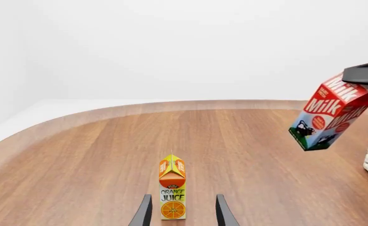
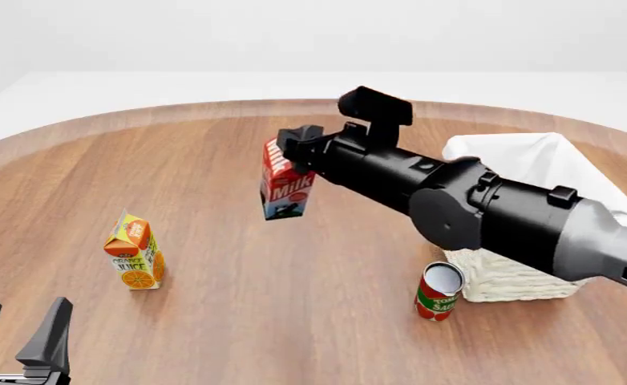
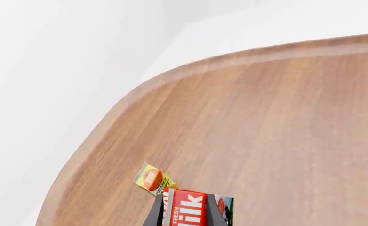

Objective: Pick the milk and place it in the basket.

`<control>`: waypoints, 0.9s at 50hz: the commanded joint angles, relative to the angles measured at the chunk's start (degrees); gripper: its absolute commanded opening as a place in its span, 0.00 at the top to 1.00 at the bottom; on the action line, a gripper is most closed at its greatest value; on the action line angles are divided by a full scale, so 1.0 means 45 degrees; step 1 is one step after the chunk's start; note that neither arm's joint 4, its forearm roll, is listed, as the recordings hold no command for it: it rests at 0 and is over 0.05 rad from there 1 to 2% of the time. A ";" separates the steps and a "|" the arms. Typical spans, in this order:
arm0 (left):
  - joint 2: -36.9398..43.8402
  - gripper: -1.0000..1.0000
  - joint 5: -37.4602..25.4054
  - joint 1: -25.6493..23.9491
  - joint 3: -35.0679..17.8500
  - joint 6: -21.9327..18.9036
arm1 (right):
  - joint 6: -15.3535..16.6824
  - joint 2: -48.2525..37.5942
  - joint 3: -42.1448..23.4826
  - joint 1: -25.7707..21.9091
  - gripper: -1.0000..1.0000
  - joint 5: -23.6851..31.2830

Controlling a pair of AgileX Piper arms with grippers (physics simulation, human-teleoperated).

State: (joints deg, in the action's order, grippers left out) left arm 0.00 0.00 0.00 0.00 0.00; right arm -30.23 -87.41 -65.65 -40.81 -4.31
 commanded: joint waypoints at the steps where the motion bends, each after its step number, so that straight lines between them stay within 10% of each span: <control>1: 0.0000 0.00 0.0000 0.0000 0.0000 0.0000 | -0.0183 0.0904 -0.0103 0.0300 1.00 0.0211; 45: 0.0000 0.00 0.0000 0.0000 0.0000 0.0000 | -0.0283 0.3859 0.0594 0.1497 1.00 0.1403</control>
State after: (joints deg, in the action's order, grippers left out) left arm 0.00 0.00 0.00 0.00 0.00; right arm -30.32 -73.67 -62.55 -35.27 1.24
